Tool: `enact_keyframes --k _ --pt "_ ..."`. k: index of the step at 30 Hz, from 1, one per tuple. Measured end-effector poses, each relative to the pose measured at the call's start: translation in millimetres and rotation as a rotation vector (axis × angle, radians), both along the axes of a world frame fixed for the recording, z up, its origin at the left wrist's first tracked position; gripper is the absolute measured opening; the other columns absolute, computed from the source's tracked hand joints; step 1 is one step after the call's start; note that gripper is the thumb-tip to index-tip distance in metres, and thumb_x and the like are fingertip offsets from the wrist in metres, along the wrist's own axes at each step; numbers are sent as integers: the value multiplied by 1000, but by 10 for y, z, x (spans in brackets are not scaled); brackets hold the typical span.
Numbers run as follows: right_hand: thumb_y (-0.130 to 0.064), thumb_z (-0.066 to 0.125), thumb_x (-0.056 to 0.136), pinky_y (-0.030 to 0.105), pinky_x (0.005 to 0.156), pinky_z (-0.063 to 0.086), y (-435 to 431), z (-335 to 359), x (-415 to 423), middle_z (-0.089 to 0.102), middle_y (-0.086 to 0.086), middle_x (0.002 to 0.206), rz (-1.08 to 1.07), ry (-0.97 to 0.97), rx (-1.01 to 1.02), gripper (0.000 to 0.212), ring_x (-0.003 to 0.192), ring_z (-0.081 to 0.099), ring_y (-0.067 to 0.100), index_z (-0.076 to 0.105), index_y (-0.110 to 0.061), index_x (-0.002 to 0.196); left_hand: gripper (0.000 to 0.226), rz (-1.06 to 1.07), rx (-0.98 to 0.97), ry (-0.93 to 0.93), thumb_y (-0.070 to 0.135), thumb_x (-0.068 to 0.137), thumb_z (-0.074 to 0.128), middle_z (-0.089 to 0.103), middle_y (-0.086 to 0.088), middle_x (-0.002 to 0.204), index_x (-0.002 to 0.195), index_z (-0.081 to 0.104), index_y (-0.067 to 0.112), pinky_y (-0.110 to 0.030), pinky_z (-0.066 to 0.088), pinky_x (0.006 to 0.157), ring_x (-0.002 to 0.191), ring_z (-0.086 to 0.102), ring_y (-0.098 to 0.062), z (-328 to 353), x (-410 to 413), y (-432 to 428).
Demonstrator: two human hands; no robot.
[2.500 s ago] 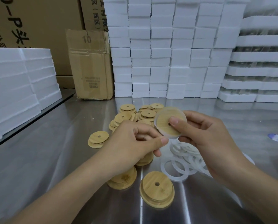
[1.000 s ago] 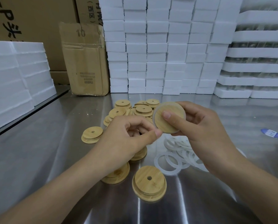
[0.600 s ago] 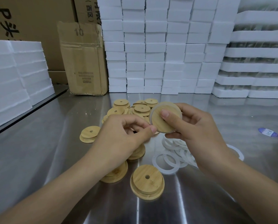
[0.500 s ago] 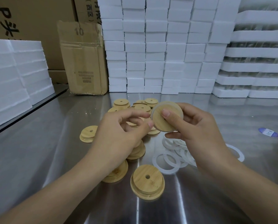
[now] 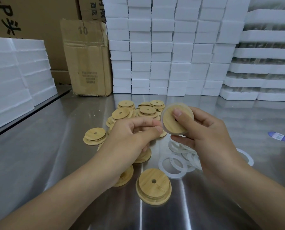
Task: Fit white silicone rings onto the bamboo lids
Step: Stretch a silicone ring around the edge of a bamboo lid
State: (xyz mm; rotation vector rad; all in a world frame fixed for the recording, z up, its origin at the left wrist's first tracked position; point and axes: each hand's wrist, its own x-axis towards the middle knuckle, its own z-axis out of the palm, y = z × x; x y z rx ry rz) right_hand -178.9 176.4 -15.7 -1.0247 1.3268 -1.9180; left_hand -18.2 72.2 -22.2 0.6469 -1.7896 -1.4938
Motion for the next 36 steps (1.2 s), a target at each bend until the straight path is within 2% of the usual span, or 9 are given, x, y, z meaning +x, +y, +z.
enact_keyframes --k 5,13,22,24,26,28,30,32,36 --pt "-34 77 92 20 71 60 2 -3 11 82 5 102 13 16 7 18 91 80 19 83 -24 106 8 -8 -55 -48 21 96 78 60 10 60 90 84 21 -12 35 45 49 46 -3 37 15 -25" --pt "-33 78 91 21 71 60 5 -30 43 82 5 102 -12 57 2 19 92 80 20 82 -23 107 9 -17 -104 -103 27 92 81 63 3 62 84 85 26 -20 29 46 54 37 -15 57 40 -31" --pt "-33 78 90 21 69 60 -1 -50 55 82 5 104 -14 69 12 24 93 80 21 82 -21 110 11 -58 -143 -159 30 93 82 70 6 62 84 85 23 -16 34 46 46 40 -6 67 72 -54" --pt "-36 78 88 21 69 60 0 -54 58 82 5 104 -18 84 19 24 93 80 21 83 -24 108 11 -68 -142 -175 33 92 82 74 -4 69 85 86 24 -17 34 48 50 40 -10 87 83 -49" --pt "-39 78 87 21 69 60 2 -55 60 82 4 104 -27 99 21 24 94 80 20 83 -26 107 12 -80 -140 -189 35 91 82 76 -16 82 86 86 25 -25 33 54 58 39 -18 108 101 -61" --pt "-39 78 87 24 71 61 5 -59 70 82 4 104 -24 116 21 25 95 80 22 83 -26 108 12 -117 -137 -207 35 92 82 76 -16 77 86 86 25 -30 33 58 62 39 -22 88 99 -75" --pt "-36 78 89 30 74 64 13 -60 92 82 7 104 1 124 1 25 95 80 27 82 -22 109 14 -185 -125 -204 29 95 81 73 2 65 86 87 20 -17 36 55 53 45 -9 52 70 -46" --pt "-34 78 88 34 73 65 17 -41 113 82 10 104 14 101 -31 25 94 80 30 82 -19 108 14 -217 -105 -143 20 96 79 73 9 63 87 86 12 -6 36 53 46 49 3 44 53 1" --pt "-35 77 89 31 75 64 21 29 113 81 12 106 28 54 -51 28 96 80 30 82 -17 109 15 -206 -63 -123 32 96 79 78 -13 81 89 86 22 -27 24 52 57 28 -25 115 87 0"
